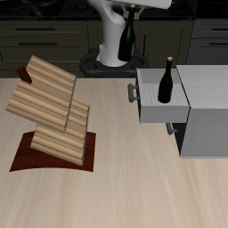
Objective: Place the wine bottle from the table into the top drawer
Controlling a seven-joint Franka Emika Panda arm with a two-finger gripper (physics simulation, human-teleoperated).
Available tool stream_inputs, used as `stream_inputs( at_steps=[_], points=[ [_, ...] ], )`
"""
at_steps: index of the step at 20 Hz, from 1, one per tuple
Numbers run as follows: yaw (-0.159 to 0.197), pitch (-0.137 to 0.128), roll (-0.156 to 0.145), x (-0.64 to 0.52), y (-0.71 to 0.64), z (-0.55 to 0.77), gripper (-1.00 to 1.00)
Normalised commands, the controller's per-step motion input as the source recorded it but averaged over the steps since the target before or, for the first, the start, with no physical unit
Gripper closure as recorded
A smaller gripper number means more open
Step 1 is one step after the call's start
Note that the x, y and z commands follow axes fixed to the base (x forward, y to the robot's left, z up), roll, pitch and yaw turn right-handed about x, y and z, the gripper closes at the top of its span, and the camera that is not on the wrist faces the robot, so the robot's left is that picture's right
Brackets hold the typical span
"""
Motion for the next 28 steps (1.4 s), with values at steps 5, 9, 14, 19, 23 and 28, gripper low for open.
stream_inputs(
  at_steps=[5, 9, 14, 19, 23, 28],
  points=[
    [0.050, 0.014, -0.018, -0.23, 0.12, -0.07, 1.00],
    [0.034, 0.033, 0.003, -0.11, 0.17, -0.17, 1.00],
    [0.046, -0.007, 0.001, -0.26, 0.20, -0.06, 1.00],
    [0.066, -0.044, 0.025, -0.41, 0.25, -0.06, 1.00],
    [0.044, -0.073, 0.031, -0.39, 0.20, 0.00, 1.00],
    [0.027, -0.034, 0.037, -0.21, 0.14, -0.02, 1.00]
  ],
)
